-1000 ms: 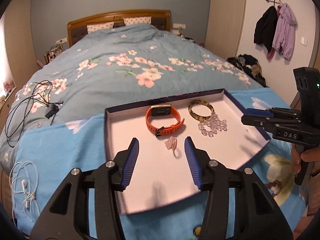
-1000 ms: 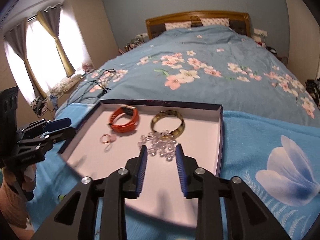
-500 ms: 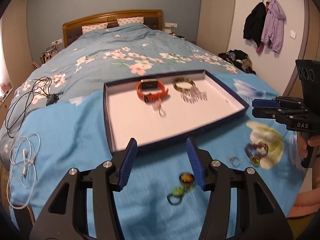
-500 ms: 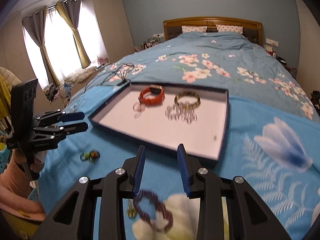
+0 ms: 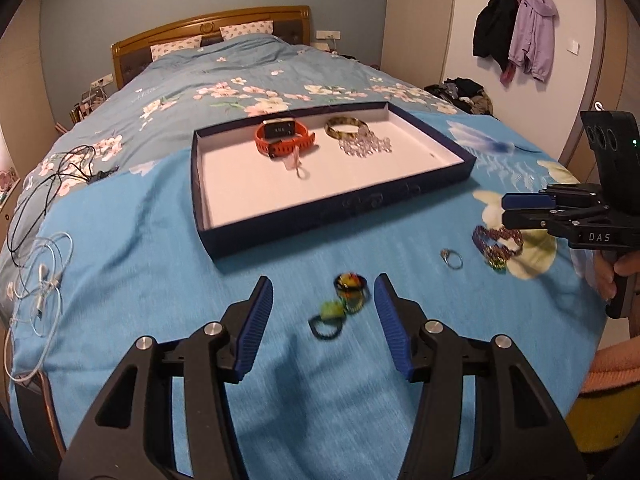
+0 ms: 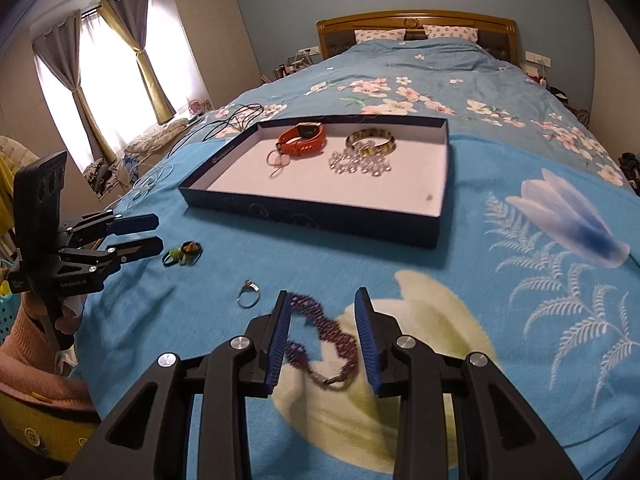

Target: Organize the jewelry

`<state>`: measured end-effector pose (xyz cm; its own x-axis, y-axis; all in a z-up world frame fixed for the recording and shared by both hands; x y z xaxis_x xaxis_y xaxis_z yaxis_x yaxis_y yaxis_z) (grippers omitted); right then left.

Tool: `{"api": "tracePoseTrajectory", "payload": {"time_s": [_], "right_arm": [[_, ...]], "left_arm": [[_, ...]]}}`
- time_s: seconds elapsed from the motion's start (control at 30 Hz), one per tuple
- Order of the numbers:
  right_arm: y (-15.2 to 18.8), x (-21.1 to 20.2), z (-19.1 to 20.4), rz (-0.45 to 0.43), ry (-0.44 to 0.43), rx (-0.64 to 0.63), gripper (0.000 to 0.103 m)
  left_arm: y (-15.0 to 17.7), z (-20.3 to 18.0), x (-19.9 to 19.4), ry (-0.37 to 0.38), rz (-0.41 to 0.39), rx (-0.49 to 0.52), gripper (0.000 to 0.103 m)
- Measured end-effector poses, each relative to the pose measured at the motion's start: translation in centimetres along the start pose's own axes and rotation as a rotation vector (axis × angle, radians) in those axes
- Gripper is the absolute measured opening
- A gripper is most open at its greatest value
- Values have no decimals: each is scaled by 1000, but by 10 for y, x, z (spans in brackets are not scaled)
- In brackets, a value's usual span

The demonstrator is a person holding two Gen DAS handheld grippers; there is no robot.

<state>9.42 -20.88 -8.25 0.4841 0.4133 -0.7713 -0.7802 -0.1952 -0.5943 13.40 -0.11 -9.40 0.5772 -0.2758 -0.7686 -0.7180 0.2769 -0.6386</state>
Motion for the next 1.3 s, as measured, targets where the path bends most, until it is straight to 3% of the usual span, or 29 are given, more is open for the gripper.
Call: {"api": "tracePoseTrajectory", "payload": {"time_s": [0.6, 0.9, 1.0, 1.3], "right_arm": [[2, 4, 11, 3, -4, -5, 33], [2, 2, 10, -5, -14, 2, 35], [3, 1, 8, -5, -12, 8, 36], [5, 3, 3, -1, -13, 18, 36]], "left_arm": [[-5, -13, 20, 30, 36, 19, 50], [-13, -15, 43, 31, 99, 20, 38], [-14, -12, 45, 27, 101, 8, 24], [-19, -11, 39, 30, 59, 3, 22]]}}
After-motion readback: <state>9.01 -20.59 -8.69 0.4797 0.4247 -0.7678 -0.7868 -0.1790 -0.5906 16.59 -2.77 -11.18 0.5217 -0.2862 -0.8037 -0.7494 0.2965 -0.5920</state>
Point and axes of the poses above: each gripper's, at about its wrist camera, not at the fingertips, and x roughly the way its jaws point, z to its left, y to its underside, the point moved 4 cm from there along x, roughly the way its jaws point, and after that the axes turned 5 degrees about z, right-handed, at the moved point
